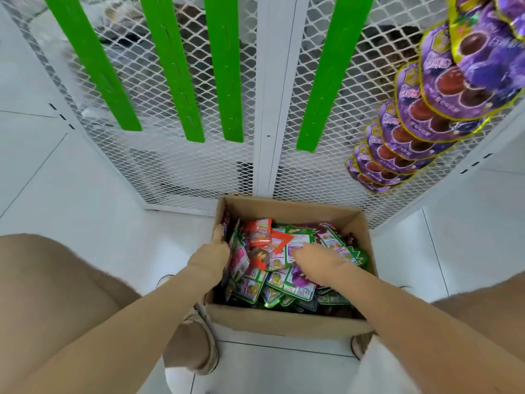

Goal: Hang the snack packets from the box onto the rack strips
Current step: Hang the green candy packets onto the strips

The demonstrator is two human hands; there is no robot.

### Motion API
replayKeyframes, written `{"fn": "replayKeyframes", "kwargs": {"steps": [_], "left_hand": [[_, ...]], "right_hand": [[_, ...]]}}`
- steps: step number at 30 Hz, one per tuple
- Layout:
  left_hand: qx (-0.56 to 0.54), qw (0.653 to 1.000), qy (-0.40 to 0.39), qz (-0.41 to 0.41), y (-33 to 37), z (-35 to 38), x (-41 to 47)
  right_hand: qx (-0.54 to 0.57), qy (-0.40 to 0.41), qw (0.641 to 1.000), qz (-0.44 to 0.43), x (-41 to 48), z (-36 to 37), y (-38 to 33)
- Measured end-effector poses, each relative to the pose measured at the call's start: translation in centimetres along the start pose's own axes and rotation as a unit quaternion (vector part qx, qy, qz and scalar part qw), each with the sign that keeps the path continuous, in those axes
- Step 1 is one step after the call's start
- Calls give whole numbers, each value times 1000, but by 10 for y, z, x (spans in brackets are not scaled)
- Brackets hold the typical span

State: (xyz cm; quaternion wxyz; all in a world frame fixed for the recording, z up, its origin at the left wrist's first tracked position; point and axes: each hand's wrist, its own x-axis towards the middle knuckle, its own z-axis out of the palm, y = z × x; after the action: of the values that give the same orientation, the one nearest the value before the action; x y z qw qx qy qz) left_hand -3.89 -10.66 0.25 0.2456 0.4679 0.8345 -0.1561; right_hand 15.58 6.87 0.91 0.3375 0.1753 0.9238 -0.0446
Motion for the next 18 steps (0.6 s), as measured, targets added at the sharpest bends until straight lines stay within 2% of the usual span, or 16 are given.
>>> {"fn": "replayKeyframes", "kwargs": {"steps": [6,9,10,12,14,15,18], "left_hand": [[87,995,-43,-33,-15,-9,-16],[101,994,-42,-23,-21,-31,-21],[60,997,-36,-12,-20,-45,-23],[-136,990,-3,33,-16,-80,-24],[-332,938,39,86,-10,-116,-31],[-391,914,53,97,-9,-132,-36],[-476,867,130,65,-9,-180,-52]], "right_hand": [[-9,15,997,-77,-21,-43,6],[60,93,991,-72,-30,-94,11],[77,125,987,-67,-36,-113,13],[110,194,973,-59,-47,-143,19],[183,270,944,-55,-60,-168,26],[240,303,920,-63,-67,-177,30],[426,328,839,-78,-85,-193,37]]}}
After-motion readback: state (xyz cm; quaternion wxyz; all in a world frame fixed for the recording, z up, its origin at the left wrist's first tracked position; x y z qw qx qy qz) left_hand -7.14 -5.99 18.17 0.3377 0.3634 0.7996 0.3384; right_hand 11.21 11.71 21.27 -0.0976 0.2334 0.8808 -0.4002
